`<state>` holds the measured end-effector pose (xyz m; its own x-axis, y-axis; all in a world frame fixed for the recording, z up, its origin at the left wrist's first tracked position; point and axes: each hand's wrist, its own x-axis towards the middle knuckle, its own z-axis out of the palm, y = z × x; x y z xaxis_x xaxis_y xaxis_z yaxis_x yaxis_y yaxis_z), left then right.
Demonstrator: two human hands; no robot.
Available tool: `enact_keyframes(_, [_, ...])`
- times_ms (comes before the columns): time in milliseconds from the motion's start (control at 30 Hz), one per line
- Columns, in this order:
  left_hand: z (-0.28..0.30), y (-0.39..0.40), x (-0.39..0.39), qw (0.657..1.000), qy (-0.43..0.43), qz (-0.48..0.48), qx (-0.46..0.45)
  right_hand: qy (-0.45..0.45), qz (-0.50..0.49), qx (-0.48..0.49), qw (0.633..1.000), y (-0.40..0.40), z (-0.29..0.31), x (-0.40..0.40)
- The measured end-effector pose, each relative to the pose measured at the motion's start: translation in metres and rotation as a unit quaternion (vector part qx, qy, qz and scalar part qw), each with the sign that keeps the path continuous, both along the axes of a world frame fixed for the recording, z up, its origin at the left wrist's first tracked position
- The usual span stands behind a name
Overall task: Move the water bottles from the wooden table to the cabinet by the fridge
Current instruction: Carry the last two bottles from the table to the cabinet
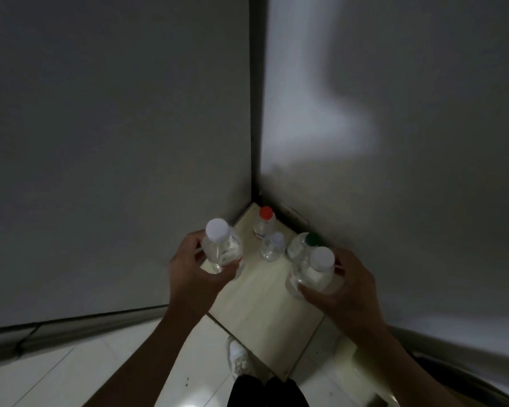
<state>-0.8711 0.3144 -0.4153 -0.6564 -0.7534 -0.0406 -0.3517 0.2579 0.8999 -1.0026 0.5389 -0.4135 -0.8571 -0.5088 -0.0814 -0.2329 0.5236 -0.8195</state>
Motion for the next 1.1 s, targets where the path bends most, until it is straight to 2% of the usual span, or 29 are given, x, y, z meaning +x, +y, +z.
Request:
enact_keyframes(200, [-0.078,-0.021,-0.007,0.999,-0.032,-0.023,-0.031,0.018,-0.004,0.018,1.0,-0.012,-0.068,0.01])
enact_keyframes(433, [-0.134,-0.028,-0.018,0.998,-0.046,-0.049,-0.008,-0.037,-0.014,0.035,0.999,-0.018,-0.118,0.016])
enact_keyframes(800, [-0.167,-0.029,-0.039,0.995,-0.044,-0.088,-0.032,-0.044,-0.038,0.043,0.997,-0.016,-0.127,0.023])
enact_keyframes(1100, [-0.186,-0.02,-0.026,0.992,-0.035,-0.114,-0.039,-0.054,-0.039,0.046,0.997,-0.009,-0.128,0.026])
